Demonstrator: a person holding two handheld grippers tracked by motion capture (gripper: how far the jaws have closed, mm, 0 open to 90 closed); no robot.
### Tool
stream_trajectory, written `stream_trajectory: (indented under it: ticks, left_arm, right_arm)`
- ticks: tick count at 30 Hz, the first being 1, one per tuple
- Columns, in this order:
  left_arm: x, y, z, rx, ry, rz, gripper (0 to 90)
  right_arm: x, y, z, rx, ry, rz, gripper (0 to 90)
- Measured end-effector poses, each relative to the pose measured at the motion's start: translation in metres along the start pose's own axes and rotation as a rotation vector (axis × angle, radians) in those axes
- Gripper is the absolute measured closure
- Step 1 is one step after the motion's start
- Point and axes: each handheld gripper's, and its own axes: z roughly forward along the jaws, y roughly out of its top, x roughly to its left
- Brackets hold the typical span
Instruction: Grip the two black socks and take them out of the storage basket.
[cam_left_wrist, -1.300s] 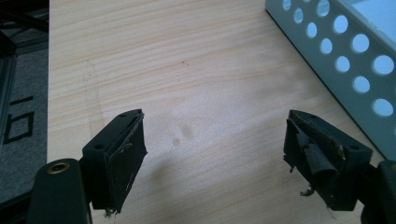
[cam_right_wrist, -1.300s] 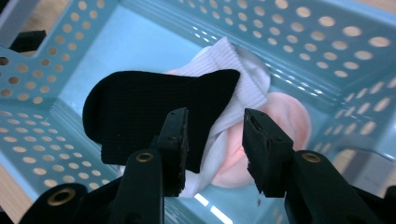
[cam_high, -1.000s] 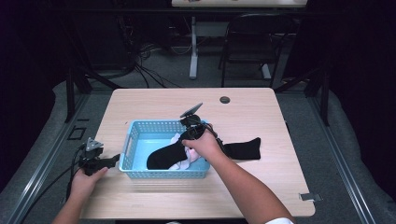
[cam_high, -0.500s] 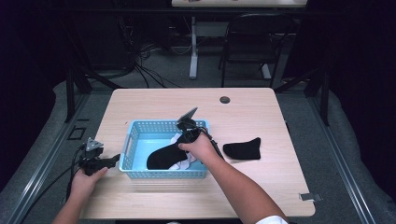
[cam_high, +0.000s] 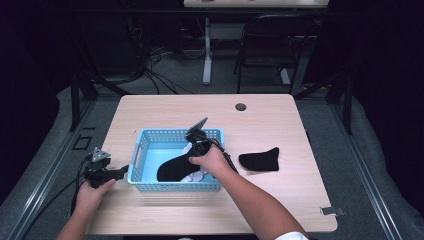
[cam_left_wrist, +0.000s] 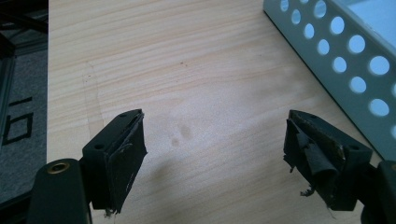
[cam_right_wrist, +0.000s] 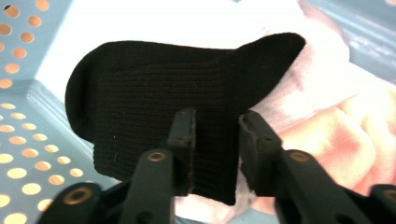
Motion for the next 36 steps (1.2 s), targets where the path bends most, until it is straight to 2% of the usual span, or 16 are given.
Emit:
stream_trajectory:
  ticks: [2,5,7,9,14,19,26,36]
  left_arm:
    - [0.000,0.000,0.000,0.000,0.000,0.000,20.8]
    - [0.000,0.000,0.000,0.000,0.000,0.000,20.8]
    - [0.000,0.000,0.000,0.000,0.000,0.000,20.8]
    - [0.000,0.000,0.000,0.000,0.000,0.000,20.8]
    - [0.000,0.000,0.000,0.001,0.001,0.000,20.8]
    - [0.000,0.000,0.000,0.001,0.001,0.000,20.8]
    - [0.000,0.000,0.000,0.002,0.000,0.001,20.8]
    - [0.000,0.000,0.000,0.002,0.000,-0.001,20.8]
  right_arm:
    - [0.003,0.000,-0.004,0.005,-0.014,-0.036,74.6]
    - [0.005,-0.001,-0.009,-0.020,-0.012,-0.056,80.8]
    - [0.008,-0.002,-0.012,-0.063,-0.004,-0.038,83.9]
    - [0.008,-0.001,-0.019,-0.067,0.008,-0.052,85.5]
    - [0.015,0.000,-0.032,-0.092,0.037,-0.067,86.4]
    - [0.029,0.004,-0.049,-0.123,0.054,-0.107,86.8]
    - [0.040,0.010,-0.074,-0.187,0.080,-0.118,86.9]
    - [0.044,0.016,-0.112,-0.249,0.091,-0.139,87.0]
